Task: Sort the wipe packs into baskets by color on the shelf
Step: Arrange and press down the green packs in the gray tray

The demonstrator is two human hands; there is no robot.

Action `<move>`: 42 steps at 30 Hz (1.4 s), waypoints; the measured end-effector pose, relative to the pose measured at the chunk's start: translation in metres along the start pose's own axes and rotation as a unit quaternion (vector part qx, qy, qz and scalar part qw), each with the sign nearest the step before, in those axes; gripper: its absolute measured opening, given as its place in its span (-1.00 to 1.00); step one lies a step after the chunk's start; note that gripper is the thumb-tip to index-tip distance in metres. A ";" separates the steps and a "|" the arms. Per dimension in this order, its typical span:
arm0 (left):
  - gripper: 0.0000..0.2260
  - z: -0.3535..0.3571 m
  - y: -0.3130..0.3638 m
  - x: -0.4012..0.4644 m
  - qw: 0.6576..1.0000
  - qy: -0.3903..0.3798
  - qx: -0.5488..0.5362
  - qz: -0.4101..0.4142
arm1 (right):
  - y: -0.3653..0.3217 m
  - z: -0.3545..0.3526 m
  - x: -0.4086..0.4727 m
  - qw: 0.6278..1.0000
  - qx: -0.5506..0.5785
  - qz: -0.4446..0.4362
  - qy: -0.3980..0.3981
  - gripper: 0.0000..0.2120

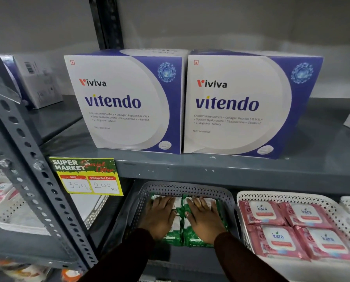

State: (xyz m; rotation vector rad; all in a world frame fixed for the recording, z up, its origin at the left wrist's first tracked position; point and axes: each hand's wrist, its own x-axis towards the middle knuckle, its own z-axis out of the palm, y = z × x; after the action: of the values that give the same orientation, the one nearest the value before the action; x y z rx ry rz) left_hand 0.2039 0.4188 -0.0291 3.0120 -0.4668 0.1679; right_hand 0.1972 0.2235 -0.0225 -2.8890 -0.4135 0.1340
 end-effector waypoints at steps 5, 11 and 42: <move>-0.51 0.002 -0.002 0.003 0.999 0.005 -0.045 0.018 | -0.002 0.002 0.003 1.000 -0.003 0.011 0.010 -0.25; -0.47 0.001 -0.003 0.006 0.999 -0.032 -0.027 0.014 | -0.009 0.002 0.004 0.999 -0.008 0.021 0.029 -0.02; -0.20 0.045 0.331 0.070 0.994 -0.037 -0.091 -0.038 | 0.315 -0.052 -0.122 0.991 -0.084 0.093 0.041 -0.20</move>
State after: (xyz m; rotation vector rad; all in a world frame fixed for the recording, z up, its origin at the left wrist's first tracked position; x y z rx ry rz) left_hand 0.1733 0.0790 -0.0418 2.8587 -0.3529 0.0077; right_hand 0.1706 -0.1168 -0.0362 -3.0826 -0.1452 0.0107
